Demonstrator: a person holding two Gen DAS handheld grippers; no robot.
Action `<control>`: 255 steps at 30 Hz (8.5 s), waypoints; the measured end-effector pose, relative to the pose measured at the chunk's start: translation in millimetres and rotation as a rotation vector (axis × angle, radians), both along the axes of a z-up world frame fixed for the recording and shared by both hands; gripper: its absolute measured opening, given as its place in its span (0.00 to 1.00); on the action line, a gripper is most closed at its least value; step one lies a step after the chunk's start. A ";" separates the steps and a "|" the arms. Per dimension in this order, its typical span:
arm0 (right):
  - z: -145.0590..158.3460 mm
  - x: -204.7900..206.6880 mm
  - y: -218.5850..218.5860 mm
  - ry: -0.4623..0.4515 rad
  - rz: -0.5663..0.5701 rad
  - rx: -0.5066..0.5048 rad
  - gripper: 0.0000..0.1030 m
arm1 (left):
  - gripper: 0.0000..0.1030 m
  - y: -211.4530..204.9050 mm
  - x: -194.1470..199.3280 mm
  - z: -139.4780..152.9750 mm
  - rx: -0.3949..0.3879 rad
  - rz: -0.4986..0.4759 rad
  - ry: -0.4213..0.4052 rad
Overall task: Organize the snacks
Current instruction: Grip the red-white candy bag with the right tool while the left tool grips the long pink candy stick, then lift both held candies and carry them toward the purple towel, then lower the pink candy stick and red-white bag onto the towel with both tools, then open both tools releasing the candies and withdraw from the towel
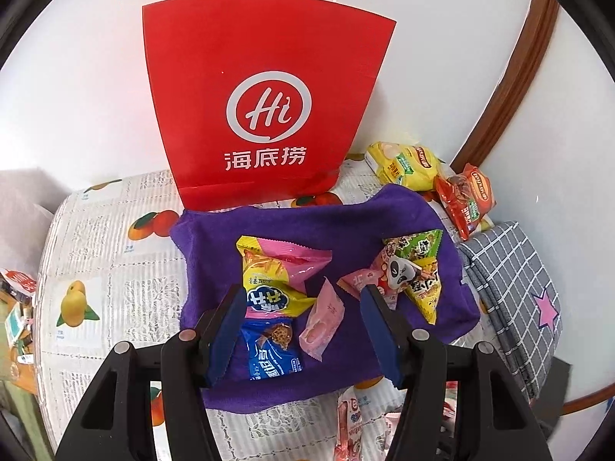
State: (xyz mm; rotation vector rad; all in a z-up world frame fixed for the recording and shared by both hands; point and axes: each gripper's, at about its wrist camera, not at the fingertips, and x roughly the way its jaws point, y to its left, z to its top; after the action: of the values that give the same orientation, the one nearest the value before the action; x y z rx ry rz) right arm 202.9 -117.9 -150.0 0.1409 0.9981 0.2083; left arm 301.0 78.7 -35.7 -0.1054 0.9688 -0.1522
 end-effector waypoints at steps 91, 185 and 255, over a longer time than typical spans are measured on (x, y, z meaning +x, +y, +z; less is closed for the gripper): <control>87.1 -66.5 -71.2 -0.209 -0.003 0.097 0.22 | 0.18 -23.2 -124.6 -33.1 0.002 -0.022 0.002; 9.5 113.2 31.8 -0.130 0.273 0.103 0.22 | 0.18 48.9 27.0 -72.1 -0.123 0.151 0.112; -13.1 -28.4 -25.4 -0.029 0.323 -0.168 0.51 | 0.53 28.7 8.0 -36.7 -0.127 0.068 0.130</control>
State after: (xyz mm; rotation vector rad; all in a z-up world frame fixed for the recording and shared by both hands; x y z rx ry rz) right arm 174.5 -143.2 -163.1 -0.1774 1.0020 0.4182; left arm 309.0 107.4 -72.4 -0.2669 1.0837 -0.1457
